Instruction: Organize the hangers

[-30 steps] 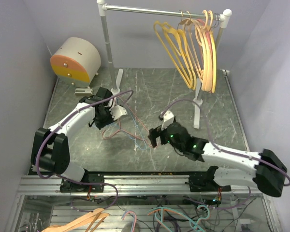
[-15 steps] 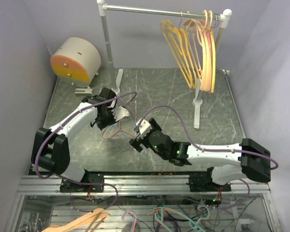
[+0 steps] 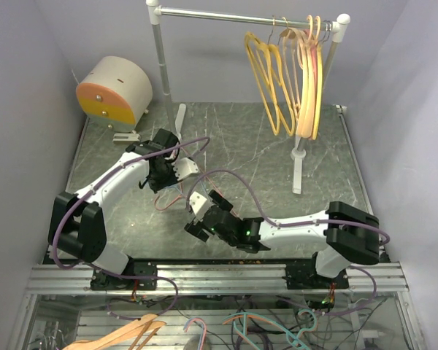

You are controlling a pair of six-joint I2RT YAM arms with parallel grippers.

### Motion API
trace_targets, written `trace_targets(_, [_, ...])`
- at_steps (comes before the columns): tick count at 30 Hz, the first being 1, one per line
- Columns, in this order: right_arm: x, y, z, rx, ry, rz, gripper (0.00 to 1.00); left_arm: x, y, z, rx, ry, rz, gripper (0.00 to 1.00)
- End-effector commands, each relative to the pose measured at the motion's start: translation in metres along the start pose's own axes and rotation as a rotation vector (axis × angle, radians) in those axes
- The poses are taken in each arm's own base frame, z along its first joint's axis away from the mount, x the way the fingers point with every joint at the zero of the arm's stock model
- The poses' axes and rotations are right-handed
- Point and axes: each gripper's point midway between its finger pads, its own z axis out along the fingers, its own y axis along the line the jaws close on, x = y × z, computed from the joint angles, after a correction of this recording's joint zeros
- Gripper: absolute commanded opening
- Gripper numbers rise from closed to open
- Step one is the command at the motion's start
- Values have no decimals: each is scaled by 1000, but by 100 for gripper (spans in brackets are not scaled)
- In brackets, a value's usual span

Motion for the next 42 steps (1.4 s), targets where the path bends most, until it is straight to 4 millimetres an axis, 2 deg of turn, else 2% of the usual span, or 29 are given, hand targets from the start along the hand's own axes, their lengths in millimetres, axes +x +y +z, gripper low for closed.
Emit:
trace_targets(1, [5, 1, 9, 26, 12, -15, 100, -8, 4, -13, -17, -10, 6, 7])
trace_targets(6, [21, -6, 20, 101, 41, -46, 100, -9, 3, -16, -21, -15, 9, 7])
trace_targets(10, [42, -14, 33, 128, 98, -79, 100, -8, 3, -15, -25, 0, 14, 7])
trace_targets(13, [53, -20, 41, 144, 132, -66, 96, -7, 3, -16, -28, 2, 16, 7])
trace_targets(15, [57, -22, 45, 155, 155, -74, 86, -7, 2, -17, -28, 1, 16, 7])
trace_targets(16, [57, -22, 47, 161, 162, -81, 76, -8, 2, -17, -28, -2, 18, 7])
trace_targets(20, [63, -26, 54, 214, 211, -121, 31, -9, 1, -19, -21, -6, 19, 7])
trace_targets(22, [64, -27, 54, 233, 217, -137, 0, -11, 1, -21, -17, -12, 18, 7])
trace_targets(26, [61, -23, 46, 226, 210, -147, 0, -24, 1, -36, -14, -52, 21, 7])
trace_targets(27, [60, -23, 44, 222, 214, -147, 0, -28, 2, -42, -23, -59, 21, 16])
trace_targets(29, [60, -24, 38, 236, 220, -149, 0, -36, 6, -55, -45, -70, 21, 44])
trace_targets(32, [58, -23, 28, 247, 237, -156, 0, -54, 10, -84, -82, -119, 27, 95])
trace_targets(33, [57, -23, 24, 252, 242, -161, 0, -58, 9, -93, -87, -134, 32, 100])
trace_targets(37, [48, -20, 13, 256, 243, -170, 0, -90, 16, -152, -174, -283, 33, 99])
trace_targets(40, [41, -17, 5, 259, 237, -171, 0, -105, 21, -203, -244, -416, 14, 99])
trace_targets(42, [35, -16, -1, 261, 230, -163, 0, -113, 32, -241, -341, -522, -38, 99])
